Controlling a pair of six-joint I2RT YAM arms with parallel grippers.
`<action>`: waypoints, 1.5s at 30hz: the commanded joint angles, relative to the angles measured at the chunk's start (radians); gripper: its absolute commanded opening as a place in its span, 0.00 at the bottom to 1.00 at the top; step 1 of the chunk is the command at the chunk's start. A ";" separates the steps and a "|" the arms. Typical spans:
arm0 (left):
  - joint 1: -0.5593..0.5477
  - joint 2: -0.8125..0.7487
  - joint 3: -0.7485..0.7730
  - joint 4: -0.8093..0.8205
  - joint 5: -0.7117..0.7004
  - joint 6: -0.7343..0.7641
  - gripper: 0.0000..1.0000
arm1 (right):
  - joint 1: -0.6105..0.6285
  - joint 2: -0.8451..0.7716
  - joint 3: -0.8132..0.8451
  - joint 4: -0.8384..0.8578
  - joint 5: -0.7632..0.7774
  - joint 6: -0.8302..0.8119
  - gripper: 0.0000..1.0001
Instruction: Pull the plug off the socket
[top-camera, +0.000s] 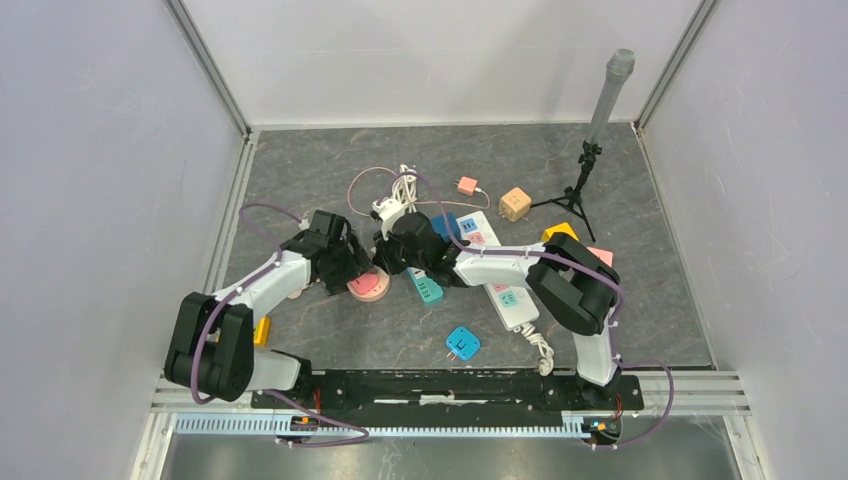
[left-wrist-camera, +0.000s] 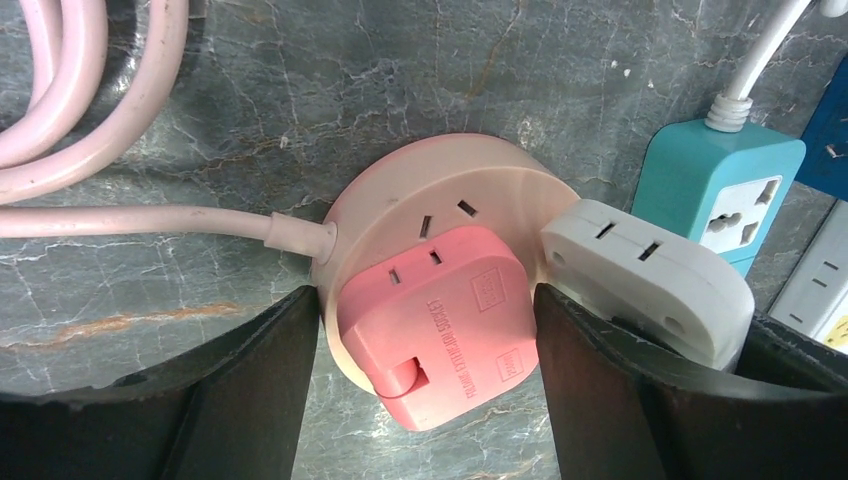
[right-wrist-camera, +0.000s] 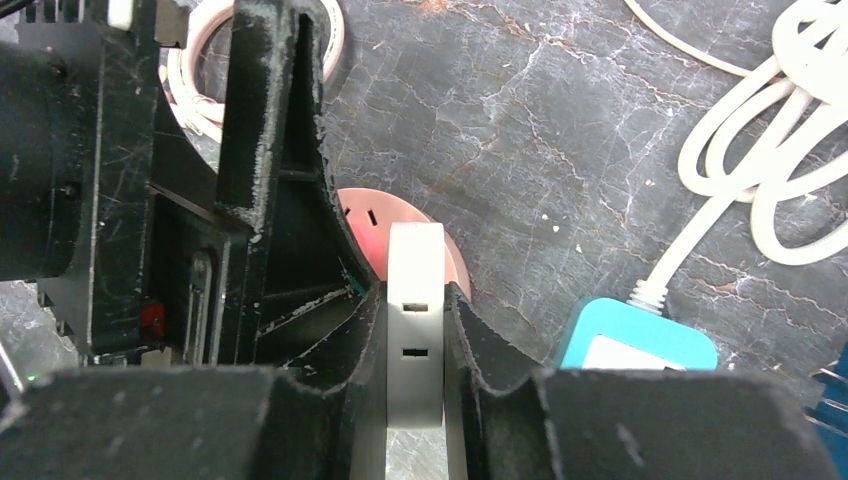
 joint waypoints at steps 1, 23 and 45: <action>0.001 0.037 -0.092 -0.018 -0.119 -0.018 0.36 | -0.052 -0.071 -0.047 0.055 -0.034 -0.009 0.00; 0.001 0.061 -0.097 -0.011 -0.122 -0.016 0.23 | -0.103 -0.093 -0.079 0.222 -0.288 0.223 0.00; 0.000 0.085 -0.084 0.000 -0.089 0.000 0.20 | -0.063 -0.086 -0.017 0.113 -0.176 0.096 0.00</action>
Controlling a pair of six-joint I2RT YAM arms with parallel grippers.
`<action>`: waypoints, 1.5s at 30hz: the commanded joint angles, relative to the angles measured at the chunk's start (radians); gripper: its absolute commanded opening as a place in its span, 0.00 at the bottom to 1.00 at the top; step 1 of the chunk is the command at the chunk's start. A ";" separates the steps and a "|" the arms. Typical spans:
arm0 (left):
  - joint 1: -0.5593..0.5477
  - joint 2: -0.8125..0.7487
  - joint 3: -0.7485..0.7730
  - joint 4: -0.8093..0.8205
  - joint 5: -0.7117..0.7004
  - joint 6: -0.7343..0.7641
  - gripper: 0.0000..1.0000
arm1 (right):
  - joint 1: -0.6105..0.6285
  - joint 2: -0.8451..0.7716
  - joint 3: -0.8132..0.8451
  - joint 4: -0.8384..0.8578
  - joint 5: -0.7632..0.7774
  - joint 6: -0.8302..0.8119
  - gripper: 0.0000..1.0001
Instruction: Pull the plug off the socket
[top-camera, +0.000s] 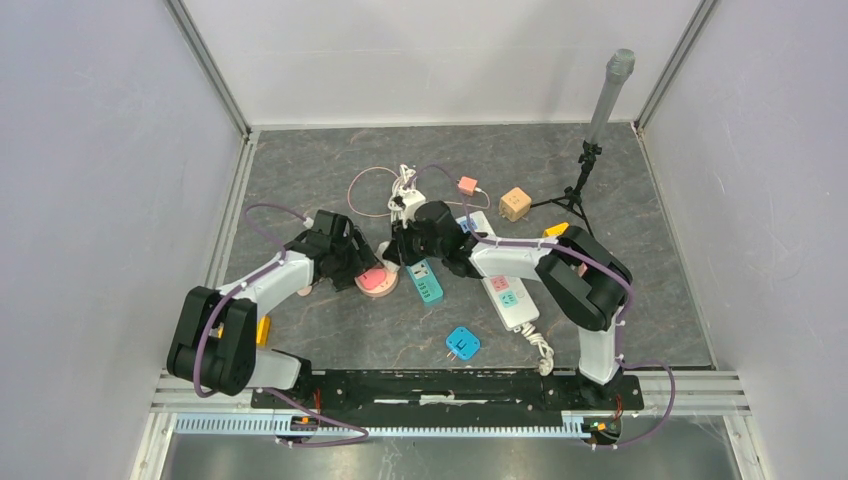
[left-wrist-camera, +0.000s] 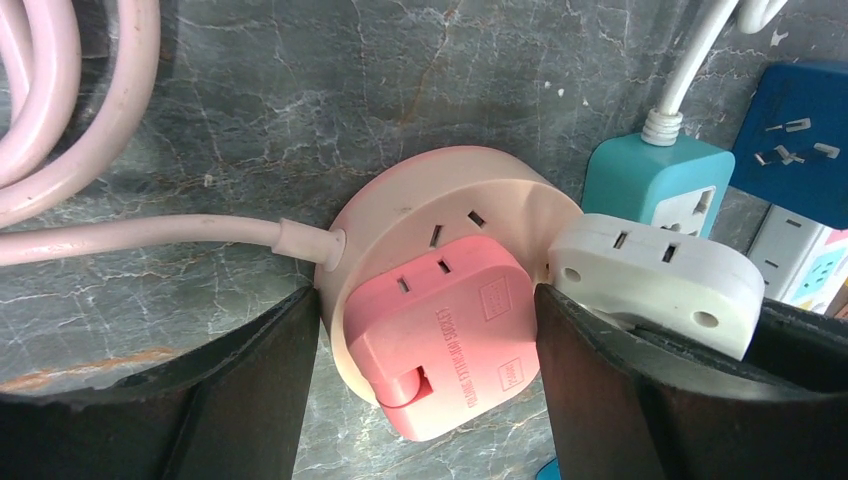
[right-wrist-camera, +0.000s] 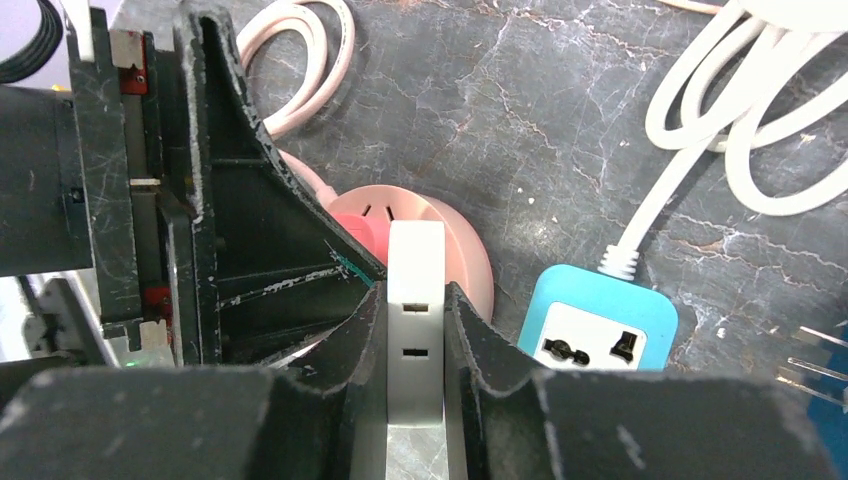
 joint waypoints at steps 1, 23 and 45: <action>0.013 0.057 -0.062 -0.120 -0.129 0.036 0.19 | 0.033 -0.059 0.062 0.046 0.008 -0.070 0.00; 0.001 0.057 -0.058 -0.116 -0.134 0.051 0.11 | -0.080 -0.037 -0.120 0.643 -0.362 0.503 0.00; 0.001 -0.020 0.078 -0.128 -0.042 0.053 0.26 | -0.160 -0.296 -0.221 0.271 -0.101 0.196 0.00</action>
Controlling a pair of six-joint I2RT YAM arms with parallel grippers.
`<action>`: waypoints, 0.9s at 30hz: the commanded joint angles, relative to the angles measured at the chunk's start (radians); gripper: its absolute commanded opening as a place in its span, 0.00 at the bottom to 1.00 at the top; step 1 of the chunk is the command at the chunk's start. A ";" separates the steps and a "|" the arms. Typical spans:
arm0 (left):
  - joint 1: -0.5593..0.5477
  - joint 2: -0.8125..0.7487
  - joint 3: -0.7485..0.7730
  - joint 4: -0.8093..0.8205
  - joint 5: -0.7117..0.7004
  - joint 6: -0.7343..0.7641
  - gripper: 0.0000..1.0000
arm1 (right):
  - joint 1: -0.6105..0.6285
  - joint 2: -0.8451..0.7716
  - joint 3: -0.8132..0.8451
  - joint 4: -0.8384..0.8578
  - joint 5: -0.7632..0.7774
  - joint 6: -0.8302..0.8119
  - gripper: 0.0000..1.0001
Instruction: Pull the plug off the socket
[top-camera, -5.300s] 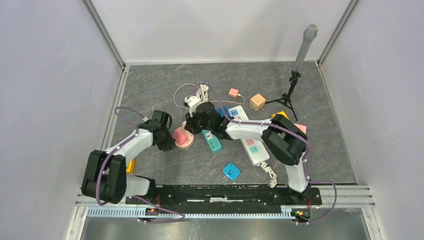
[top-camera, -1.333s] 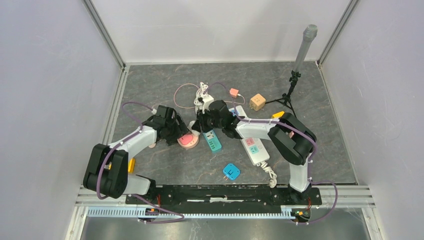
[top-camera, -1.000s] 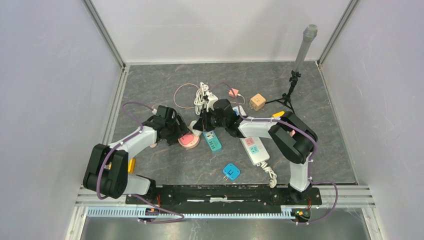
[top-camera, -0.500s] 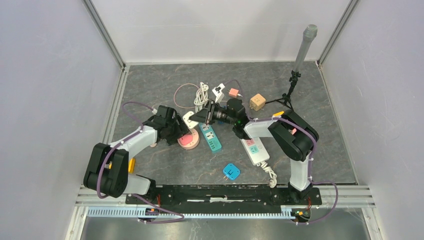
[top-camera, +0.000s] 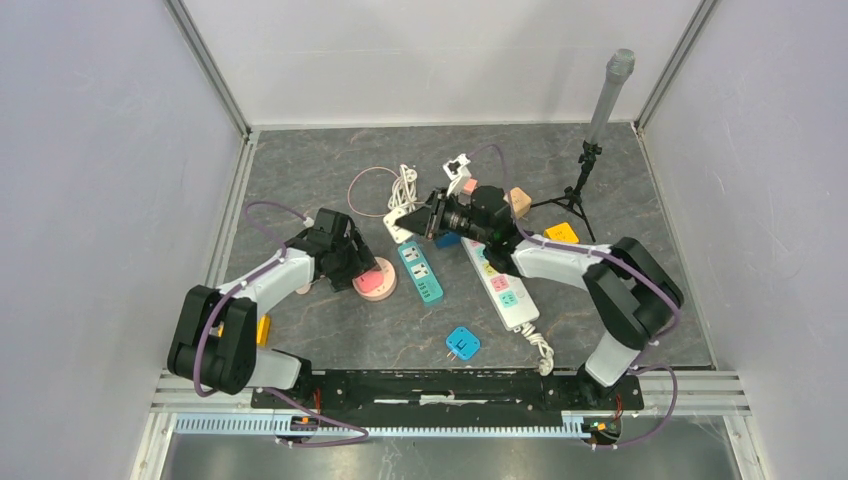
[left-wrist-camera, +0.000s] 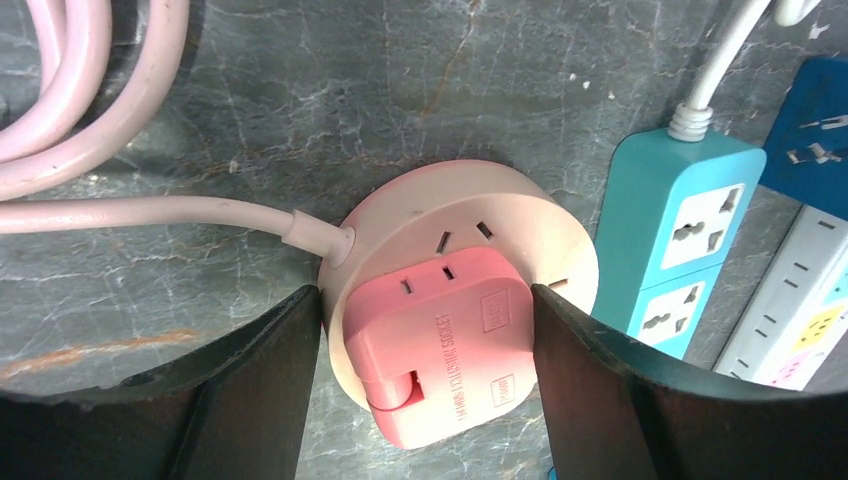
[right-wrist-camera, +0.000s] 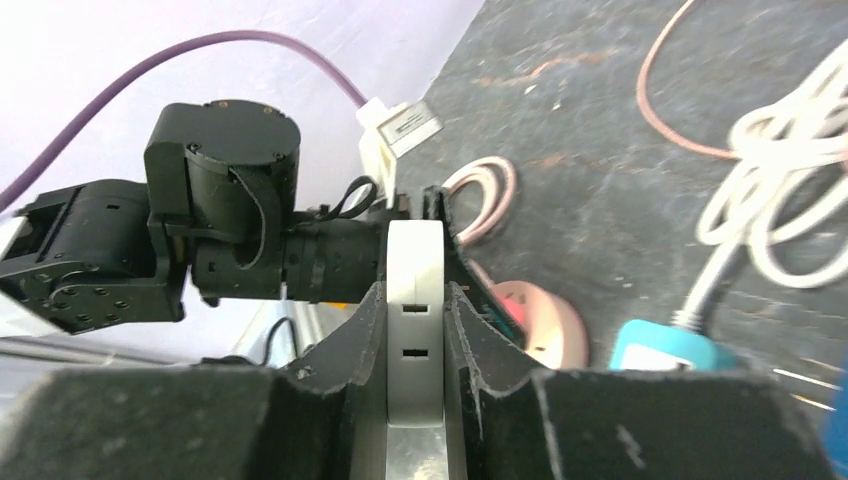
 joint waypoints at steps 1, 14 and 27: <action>0.006 -0.023 0.073 -0.093 -0.017 0.051 0.29 | -0.009 -0.119 -0.023 -0.172 0.158 -0.189 0.00; 0.005 -0.161 0.191 -0.198 -0.006 0.092 0.90 | -0.009 -0.213 -0.109 -0.515 0.327 -0.364 0.00; 0.006 -0.227 0.148 -0.244 -0.099 0.096 0.95 | -0.017 -0.211 -0.268 -0.431 0.198 -0.323 0.12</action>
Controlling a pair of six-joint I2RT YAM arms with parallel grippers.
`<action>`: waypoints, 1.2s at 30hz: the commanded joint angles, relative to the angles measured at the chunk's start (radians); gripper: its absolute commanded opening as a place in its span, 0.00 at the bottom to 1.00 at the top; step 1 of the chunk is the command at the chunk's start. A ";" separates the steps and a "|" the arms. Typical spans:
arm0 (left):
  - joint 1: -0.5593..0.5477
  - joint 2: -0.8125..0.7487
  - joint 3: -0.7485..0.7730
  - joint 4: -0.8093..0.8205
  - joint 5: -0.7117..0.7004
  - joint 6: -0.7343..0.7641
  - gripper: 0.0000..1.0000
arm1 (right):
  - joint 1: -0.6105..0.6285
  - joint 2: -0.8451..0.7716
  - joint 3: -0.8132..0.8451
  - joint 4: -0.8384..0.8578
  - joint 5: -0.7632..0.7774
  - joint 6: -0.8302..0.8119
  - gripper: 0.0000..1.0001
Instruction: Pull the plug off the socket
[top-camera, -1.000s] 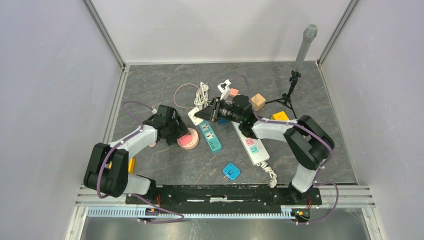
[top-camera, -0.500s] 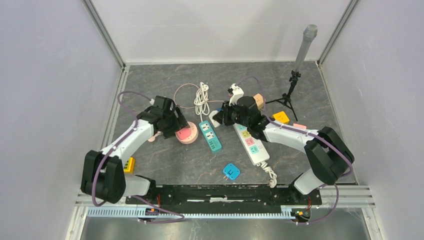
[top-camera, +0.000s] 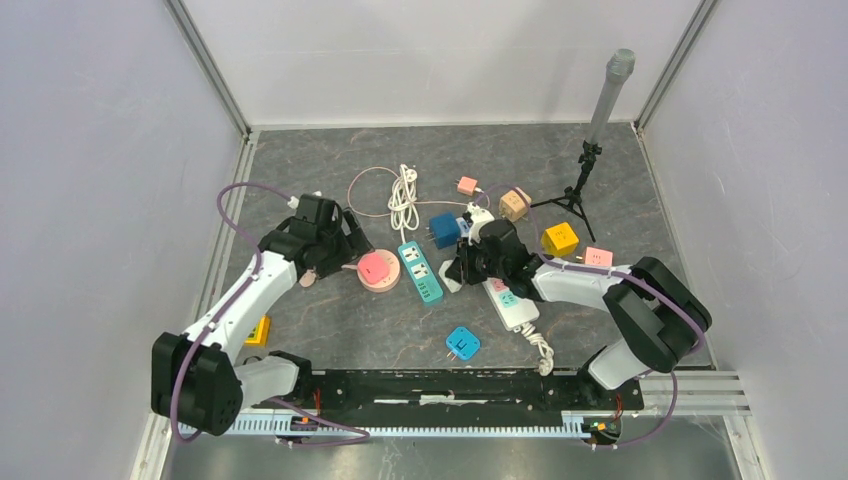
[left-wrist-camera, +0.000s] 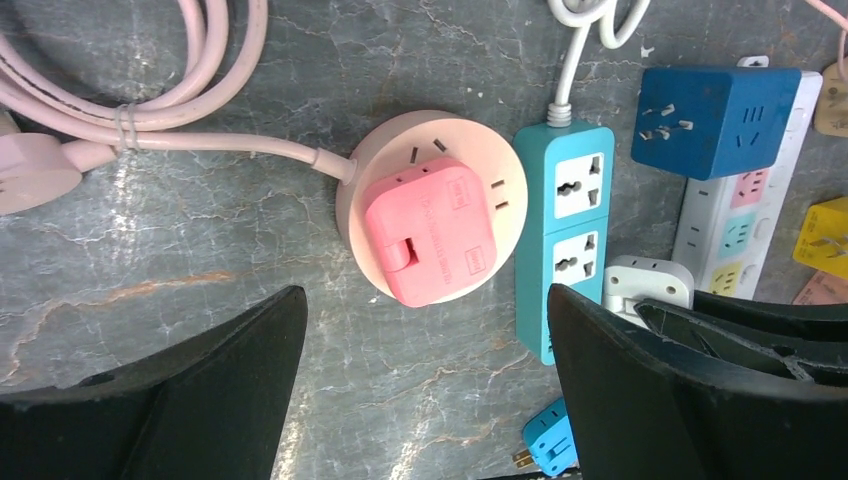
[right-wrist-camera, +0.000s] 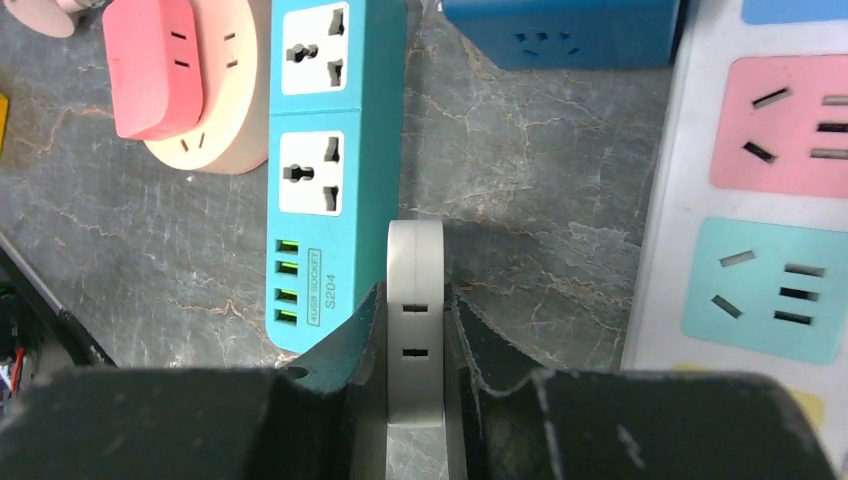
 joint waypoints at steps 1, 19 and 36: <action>0.005 -0.034 -0.007 -0.016 -0.058 0.033 0.95 | -0.011 -0.014 -0.023 0.079 -0.081 0.016 0.16; 0.005 -0.031 -0.067 0.000 -0.122 0.012 0.95 | -0.038 -0.062 -0.002 0.010 0.064 -0.016 0.73; 0.006 -0.026 -0.085 0.000 -0.135 -0.005 0.93 | 0.025 -0.122 0.028 0.140 -0.012 -0.045 0.71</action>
